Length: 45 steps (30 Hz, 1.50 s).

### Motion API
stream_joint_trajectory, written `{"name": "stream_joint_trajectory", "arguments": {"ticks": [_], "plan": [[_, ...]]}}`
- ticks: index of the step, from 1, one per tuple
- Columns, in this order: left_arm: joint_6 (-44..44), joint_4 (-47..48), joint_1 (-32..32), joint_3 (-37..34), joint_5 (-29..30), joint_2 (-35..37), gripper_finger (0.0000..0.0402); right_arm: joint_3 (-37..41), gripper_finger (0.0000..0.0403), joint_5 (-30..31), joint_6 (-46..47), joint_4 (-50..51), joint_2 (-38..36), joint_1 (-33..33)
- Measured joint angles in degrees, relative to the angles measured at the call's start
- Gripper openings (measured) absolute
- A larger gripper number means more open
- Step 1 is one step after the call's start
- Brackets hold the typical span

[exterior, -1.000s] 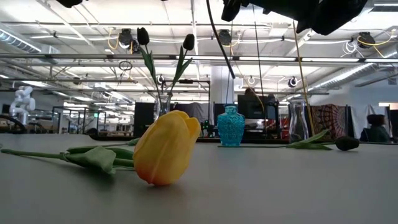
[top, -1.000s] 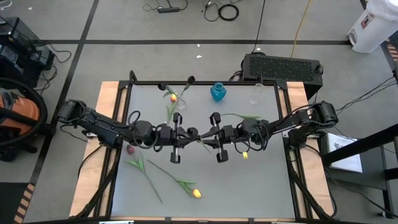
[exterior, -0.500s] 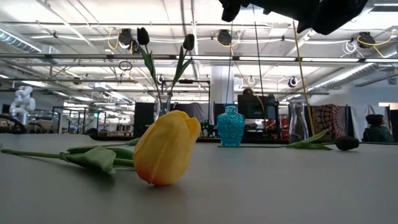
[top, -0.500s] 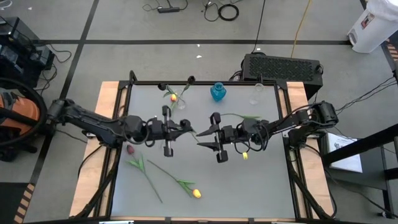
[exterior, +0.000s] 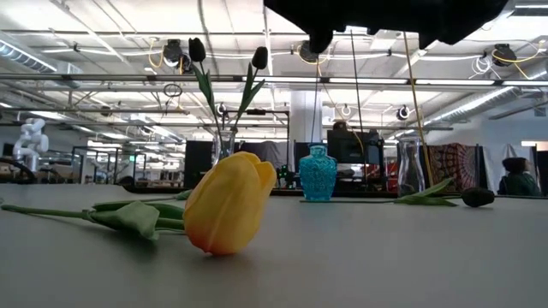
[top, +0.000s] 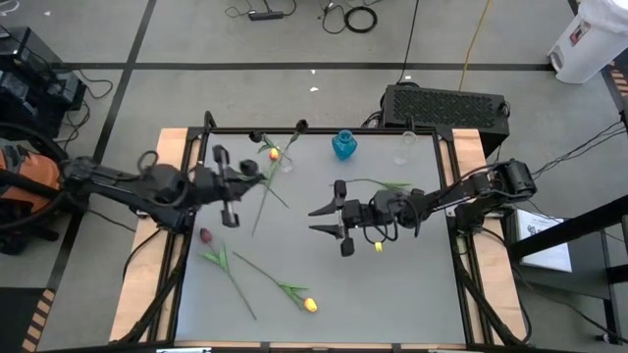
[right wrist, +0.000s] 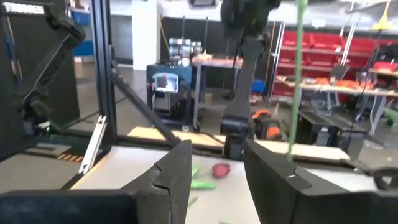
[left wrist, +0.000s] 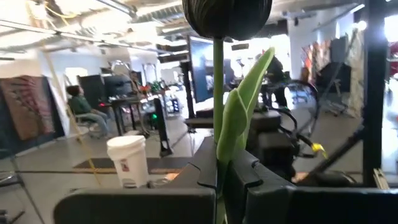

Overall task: Sort flowers into vase by color
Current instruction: Put the black flower into the left transparent flower vase

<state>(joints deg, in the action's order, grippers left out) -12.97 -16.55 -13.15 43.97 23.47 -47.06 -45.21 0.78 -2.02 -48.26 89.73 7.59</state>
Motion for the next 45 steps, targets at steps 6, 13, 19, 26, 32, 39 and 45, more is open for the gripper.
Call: {"name": "stream_joint_trajectory", "arguments": {"ticks": [6,13,19,26,32,39,45], "plan": [[-4.6,3.4,0.0,0.0,6.9,6.4,0.0003,0.0,0.0137,0.7,0.9,2.2,0.0,1.6],[-10.4,1.4,1.9,0.0,11.6,10.9,0.0003,0.0,0.0137,0.7,0.9,3.7,0.0,2.7],[-12.0,-1.0,5.9,0.0,12.4,12.8,0.0002,0.0,0.0137,0.7,1.4,4.9,0.0,2.6],[-16.7,1.1,9.6,1.4,20.1,13.4,0.0002,0.0,0.0137,0.7,1.4,5.5,0.0,2.7],[-18.1,1.8,13.1,1.5,21.2,13.3,0.0002,0.0,0.0137,0.7,1.4,6.8,0.0,2.7],[-20.5,2.2,22.1,1.6,17.8,12.5,0.0002,0.0,0.0137,0.7,1.3,6.7,0.0,2.7],[-15.4,1.9,31.7,1.6,8.5,9.9,0.0002,0.0,0.0137,0.7,1.2,6.6,0.0,2.7]]}}
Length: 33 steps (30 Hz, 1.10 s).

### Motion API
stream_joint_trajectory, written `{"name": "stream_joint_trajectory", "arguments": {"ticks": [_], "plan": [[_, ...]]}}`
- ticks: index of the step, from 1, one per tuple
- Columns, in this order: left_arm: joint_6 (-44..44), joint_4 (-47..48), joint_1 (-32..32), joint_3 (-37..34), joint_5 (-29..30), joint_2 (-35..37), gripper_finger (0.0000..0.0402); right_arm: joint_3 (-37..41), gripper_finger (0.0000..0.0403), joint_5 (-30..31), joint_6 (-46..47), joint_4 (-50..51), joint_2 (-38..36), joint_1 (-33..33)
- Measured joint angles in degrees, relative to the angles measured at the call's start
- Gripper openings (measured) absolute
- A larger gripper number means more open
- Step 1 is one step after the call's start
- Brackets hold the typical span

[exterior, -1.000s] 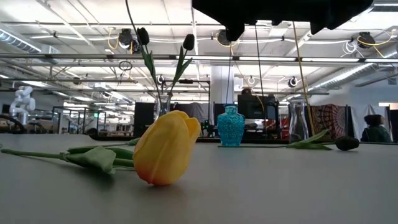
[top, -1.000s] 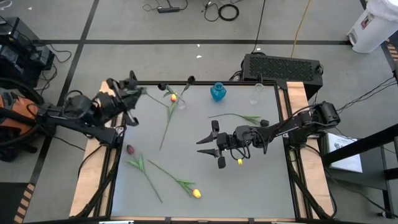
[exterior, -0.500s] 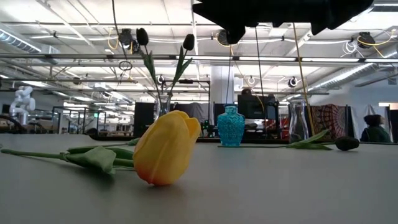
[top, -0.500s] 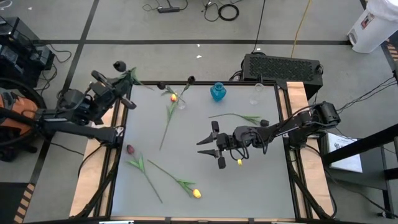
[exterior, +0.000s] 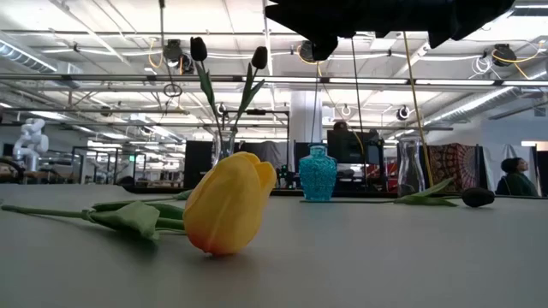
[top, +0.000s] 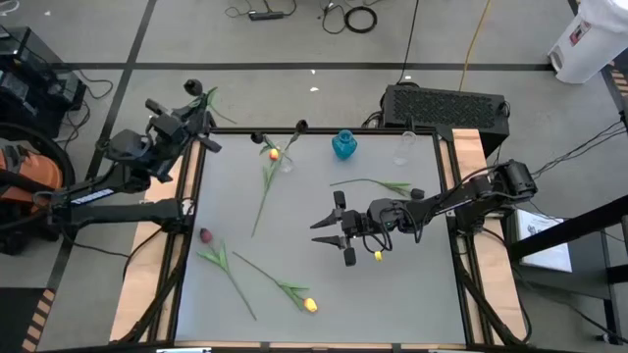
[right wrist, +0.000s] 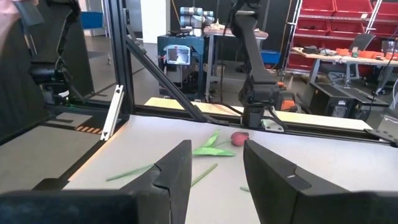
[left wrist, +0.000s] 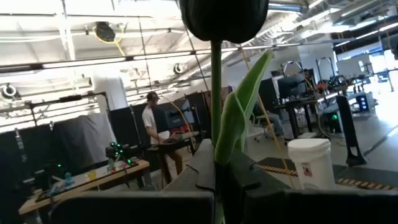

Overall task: Sort flowers into vase by color
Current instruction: Put the black flower into the left transparent flower vase

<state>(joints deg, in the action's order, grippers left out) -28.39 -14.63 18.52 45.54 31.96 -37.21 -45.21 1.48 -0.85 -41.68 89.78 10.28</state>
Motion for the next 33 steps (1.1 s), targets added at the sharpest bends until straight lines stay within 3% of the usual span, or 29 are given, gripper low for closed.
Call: {"name": "stream_joint_trajectory", "arguments": {"ticks": [19,24,33], "plan": [[17.9,-1.7,24.0,2.7,-34.2,-16.9,0.0002,0.0,0.0137,0.0,0.0,1.1,0.0,0.0],[22.1,-1.2,26.9,6.7,-43.2,-21.4,0.0002,0.0,0.0137,0.0,0.0,1.3,0.0,0.0],[22.2,5.4,27.0,10.8,-50.2,-27.0,0.0002,0.0,0.0137,0.0,0.0,1.3,0.0,0.0]]}}
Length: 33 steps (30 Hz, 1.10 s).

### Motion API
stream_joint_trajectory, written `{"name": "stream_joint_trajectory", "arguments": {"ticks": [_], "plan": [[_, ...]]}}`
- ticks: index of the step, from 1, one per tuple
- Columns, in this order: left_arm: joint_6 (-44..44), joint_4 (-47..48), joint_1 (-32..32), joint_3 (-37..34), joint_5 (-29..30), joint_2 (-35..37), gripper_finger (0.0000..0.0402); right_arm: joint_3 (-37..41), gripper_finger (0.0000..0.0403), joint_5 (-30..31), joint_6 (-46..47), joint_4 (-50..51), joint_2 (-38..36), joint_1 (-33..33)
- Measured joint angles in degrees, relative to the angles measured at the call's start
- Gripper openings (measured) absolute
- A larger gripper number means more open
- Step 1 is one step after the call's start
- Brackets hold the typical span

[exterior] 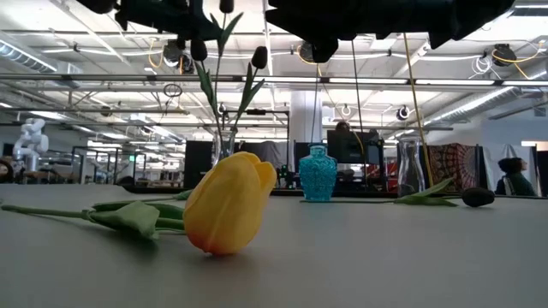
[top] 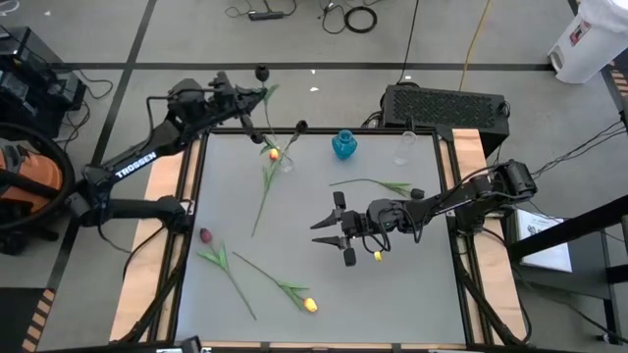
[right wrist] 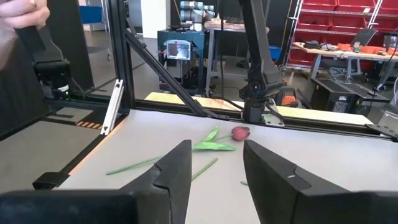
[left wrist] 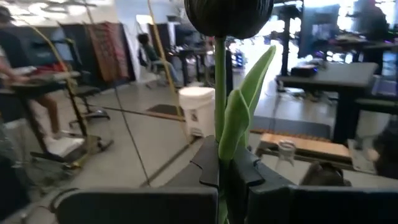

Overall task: Sort flowers into vase by color
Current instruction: Put the black flower into the left transparent flower vase

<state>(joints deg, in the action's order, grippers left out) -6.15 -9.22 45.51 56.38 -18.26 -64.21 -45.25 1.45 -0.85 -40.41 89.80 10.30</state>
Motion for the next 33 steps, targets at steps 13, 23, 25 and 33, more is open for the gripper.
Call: {"name": "stream_joint_trajectory", "arguments": {"ticks": [13,23,25,33], "plan": [[1.4,-3.9,-0.6,0.0,-2.2,-0.5,0.0002,0.0,0.0137,0.0,0.0,0.0,0.0,0.0],[4.3,-3.7,-0.6,0.0,-5.7,-0.5,0.0002,0.0,0.0137,0.0,0.0,0.0,0.0,0.0],[4.3,-3.7,-0.6,0.0,-5.8,-0.5,0.0002,0.0,0.0137,0.0,0.0,0.0,0.0,0.0],[4.0,-0.9,-0.6,0.0,-5.8,-0.5,0.0002,0.0,0.0137,0.0,0.2,0.0,0.0,0.0]]}}
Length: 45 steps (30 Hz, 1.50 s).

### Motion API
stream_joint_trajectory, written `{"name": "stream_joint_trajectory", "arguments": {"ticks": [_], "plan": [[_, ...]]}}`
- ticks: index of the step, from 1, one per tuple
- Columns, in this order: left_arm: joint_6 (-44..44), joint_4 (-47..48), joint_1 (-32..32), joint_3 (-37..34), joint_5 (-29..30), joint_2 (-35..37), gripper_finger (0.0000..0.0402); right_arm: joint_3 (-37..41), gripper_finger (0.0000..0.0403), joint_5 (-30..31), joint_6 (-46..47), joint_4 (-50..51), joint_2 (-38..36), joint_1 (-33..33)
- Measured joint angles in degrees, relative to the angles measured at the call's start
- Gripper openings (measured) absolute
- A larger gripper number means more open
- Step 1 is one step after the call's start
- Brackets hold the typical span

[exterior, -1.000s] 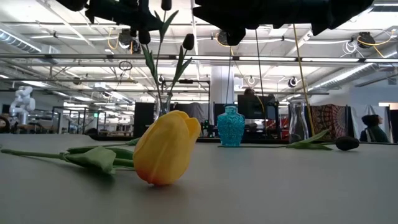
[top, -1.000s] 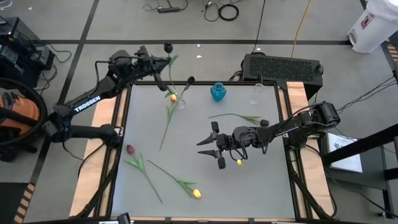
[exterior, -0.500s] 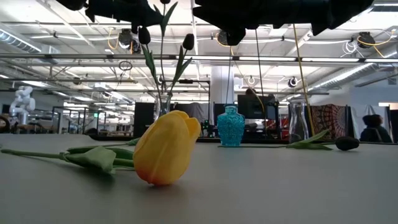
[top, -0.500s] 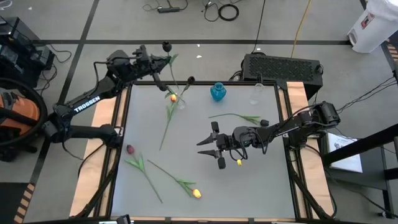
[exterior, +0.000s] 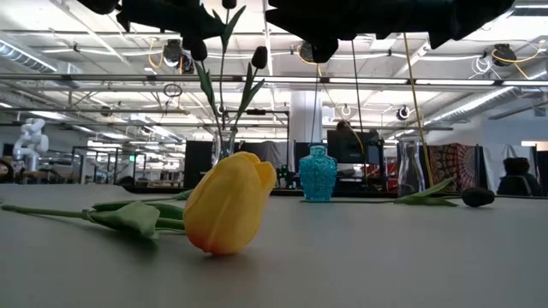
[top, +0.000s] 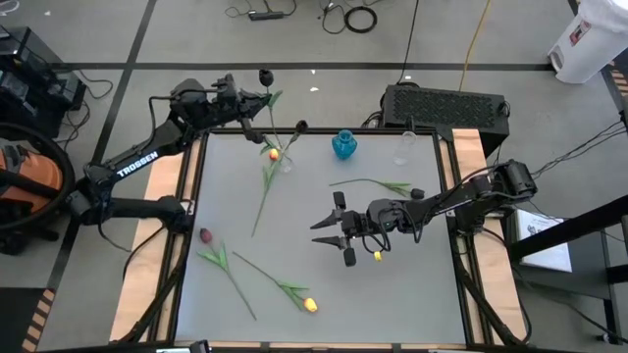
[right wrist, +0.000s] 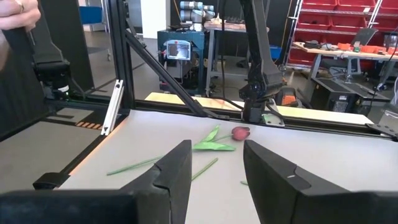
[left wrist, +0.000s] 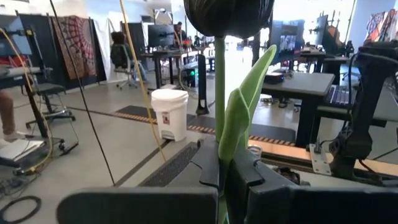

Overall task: Sort flowers into vase by color
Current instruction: Put the black flower into the left transparent flower vase

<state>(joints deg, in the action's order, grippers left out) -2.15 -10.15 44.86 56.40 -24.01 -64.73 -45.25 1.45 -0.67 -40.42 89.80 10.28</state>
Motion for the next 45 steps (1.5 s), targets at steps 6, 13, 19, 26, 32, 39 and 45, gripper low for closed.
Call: {"name": "stream_joint_trajectory", "arguments": {"ticks": [6,13,19,26,32,39,45], "plan": [[-0.2,0.5,0.0,0.0,0.0,0.0,0.0002,0.0,0.0137,0.0,0.0,0.0,0.0,0.0],[-1.7,0.4,0.0,0.0,0.4,0.0,0.0008,0.0,0.0137,0.0,0.0,0.0,0.0,0.0],[-1.6,0.4,0.0,0.0,0.5,0.0,0.0014,0.0,0.0137,0.0,0.0,0.0,0.0,0.0],[-1.6,0.4,0.0,0.0,0.6,0.0,0.0017,0.0,0.0137,0.0,0.0,0.0,0.0,0.0],[-1.6,0.4,0.0,0.0,0.6,0.0,0.0018,0.0,0.0137,0.0,0.0,0.0,0.0,0.0],[-1.6,0.4,0.0,0.0,0.7,0.0,0.0019,0.0,0.0137,0.0,0.0,0.0,0.0,0.0],[-1.6,0.5,0.0,0.0,0.7,0.0,0.0043,0.0,0.0137,0.0,0.0,0.0,0.0,0.0]]}}
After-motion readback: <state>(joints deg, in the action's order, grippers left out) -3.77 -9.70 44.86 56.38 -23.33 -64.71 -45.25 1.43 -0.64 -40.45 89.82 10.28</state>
